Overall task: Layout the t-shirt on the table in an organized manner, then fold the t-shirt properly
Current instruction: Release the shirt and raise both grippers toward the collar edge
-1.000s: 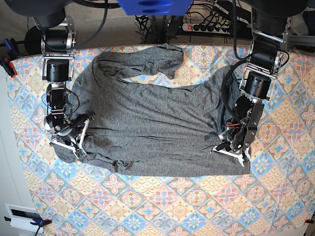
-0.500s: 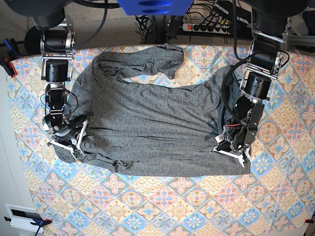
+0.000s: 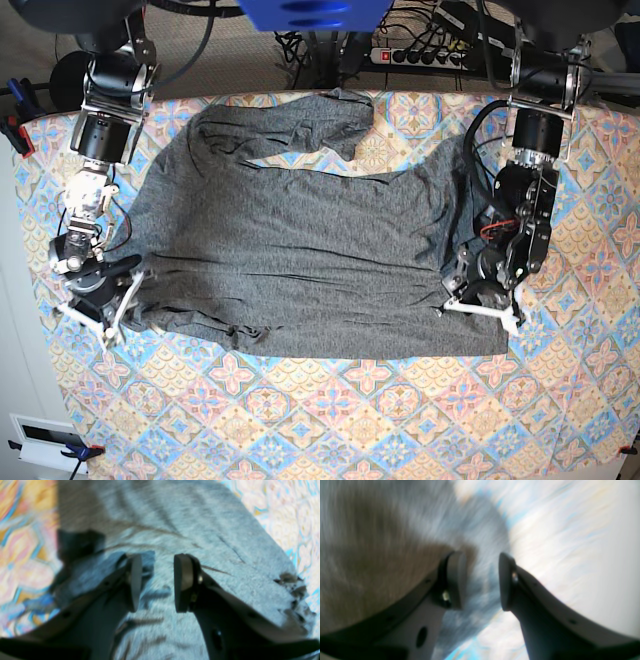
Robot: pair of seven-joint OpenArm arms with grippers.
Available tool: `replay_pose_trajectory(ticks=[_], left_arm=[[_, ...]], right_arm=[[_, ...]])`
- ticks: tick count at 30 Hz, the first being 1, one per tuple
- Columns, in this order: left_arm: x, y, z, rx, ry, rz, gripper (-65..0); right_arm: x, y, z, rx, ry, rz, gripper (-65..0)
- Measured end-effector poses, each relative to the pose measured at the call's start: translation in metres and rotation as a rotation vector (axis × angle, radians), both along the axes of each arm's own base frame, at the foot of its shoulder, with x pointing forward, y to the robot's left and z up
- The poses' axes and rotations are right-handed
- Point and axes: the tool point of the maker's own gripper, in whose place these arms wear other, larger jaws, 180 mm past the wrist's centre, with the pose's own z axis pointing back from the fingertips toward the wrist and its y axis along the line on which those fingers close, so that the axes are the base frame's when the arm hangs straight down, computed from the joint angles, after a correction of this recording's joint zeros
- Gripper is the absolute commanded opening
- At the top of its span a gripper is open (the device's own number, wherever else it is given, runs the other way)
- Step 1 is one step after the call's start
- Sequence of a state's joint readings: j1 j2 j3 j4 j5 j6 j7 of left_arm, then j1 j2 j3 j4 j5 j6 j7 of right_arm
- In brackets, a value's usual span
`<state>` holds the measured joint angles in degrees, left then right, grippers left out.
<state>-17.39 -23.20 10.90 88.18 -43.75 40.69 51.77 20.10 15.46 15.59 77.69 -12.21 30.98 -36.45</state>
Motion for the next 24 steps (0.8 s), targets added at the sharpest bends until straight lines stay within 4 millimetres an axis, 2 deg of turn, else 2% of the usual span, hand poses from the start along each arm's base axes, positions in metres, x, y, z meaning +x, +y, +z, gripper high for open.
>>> replay_pose_trajectory(ticks=[2,3,6,10,12,15,17,20,24], left_arm=[[-0.011,-0.014,0.006,-0.071,0.003,-0.034,-42.9],[-0.018,-0.021,0.009,-0.11,0.008,-0.051,-42.9],[-0.039,-0.025,0.009,-0.158,0.026,-0.058,-42.9],[-0.087,-0.052,-0.005,-0.225,0.112,-0.142,-42.9],[-0.116,-0.056,-0.012,-0.224,0.168,-0.18,-42.9],[-0.154,-0.049,-0.022,-0.185,0.232,-0.214,-42.9],[-0.176,-0.045,-0.028,-0.169,0.275,-0.23,-41.8],[-0.201,-0.031,-0.036,-0.121,0.329,-0.24,-36.5],[-0.231,-0.02,-0.048,-0.091,0.414,-0.246,-30.4]], right_arm=[[-0.005,-0.002,0.024,-0.016,-0.085,0.0,-44.2],[-0.014,-0.005,0.025,-0.029,-0.084,-0.01,-44.2],[-0.048,-0.017,0.005,-0.06,0.004,-0.079,-44.2],[-0.069,-0.03,0.028,-0.077,-0.082,-0.113,-44.2],[-0.095,-0.034,0.016,-0.078,-0.056,-0.14,-44.2],[-0.148,-0.038,-0.028,-0.082,0.098,-0.187,-44.2],[-0.162,-0.034,-0.036,-0.081,0.124,-0.184,-44.3],[-0.167,-0.022,-0.034,-0.054,0.09,-0.161,-44.3],[-0.195,0.004,-0.055,0.093,0.142,-0.148,-44.3]])
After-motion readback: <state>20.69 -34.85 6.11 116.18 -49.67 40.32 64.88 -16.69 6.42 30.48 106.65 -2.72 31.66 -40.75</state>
